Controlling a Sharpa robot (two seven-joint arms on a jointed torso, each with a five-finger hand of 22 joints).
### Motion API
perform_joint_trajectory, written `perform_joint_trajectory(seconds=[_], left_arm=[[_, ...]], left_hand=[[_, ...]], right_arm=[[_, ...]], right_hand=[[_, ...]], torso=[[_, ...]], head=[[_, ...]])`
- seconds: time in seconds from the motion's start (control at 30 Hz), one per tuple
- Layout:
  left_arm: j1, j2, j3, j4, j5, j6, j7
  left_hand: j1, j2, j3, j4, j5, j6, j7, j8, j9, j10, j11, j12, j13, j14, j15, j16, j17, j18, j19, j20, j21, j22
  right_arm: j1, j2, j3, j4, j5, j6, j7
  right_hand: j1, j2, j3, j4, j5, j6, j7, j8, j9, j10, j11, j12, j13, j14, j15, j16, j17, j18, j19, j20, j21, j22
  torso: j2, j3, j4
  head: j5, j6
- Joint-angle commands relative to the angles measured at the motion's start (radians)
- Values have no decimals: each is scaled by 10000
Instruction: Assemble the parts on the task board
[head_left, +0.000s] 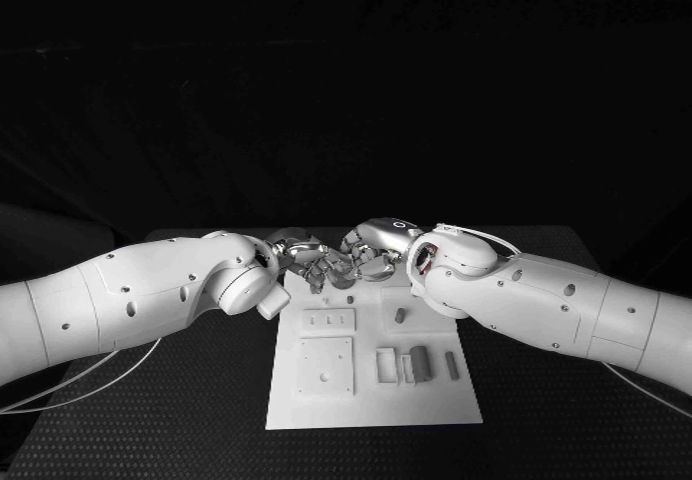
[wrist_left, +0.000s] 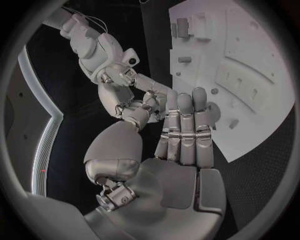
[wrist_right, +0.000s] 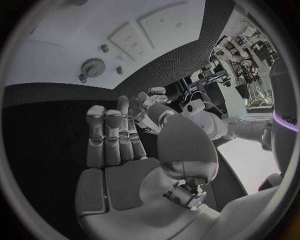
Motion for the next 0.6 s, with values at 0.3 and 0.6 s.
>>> perform_joint_trajectory(seconds=[0.3, 0.6], left_arm=[[12, 39, 16, 26, 7, 159, -50], [12, 37, 16, 17, -52, 87, -222]], left_hand=[[-341, -230, -115, 64, -8, 53, 3, -9, 29, 66, 12, -86, 52, 6, -66, 89, -50, 131, 88, -24, -50, 45], [-529, -365, -303, -4, -7, 87, -23, 4, 55, 124, -19, -81, 124, 19, -95, 159, -72, 151, 138, -55, -39, 105]], right_arm=[[-14, 44, -3, 30, -73, -11, 49], [-16, 42, -3, 48, -73, -42, 58]], right_hand=[[-100, 49, 11, 74, 20, -2, 90, -58, -16, 66, -6, -68, -11, 5, -100, 23, -17, 844, -3, -52, -36, -15], [-113, 73, 15, 83, 19, 6, 88, -59, -15, 79, -8, -73, -10, 11, -102, 24, -17, 843, 4, -54, -37, -14]], torso=[[1, 1, -2], [3, 4, -2]], head=[[12, -27], [17, -31]])
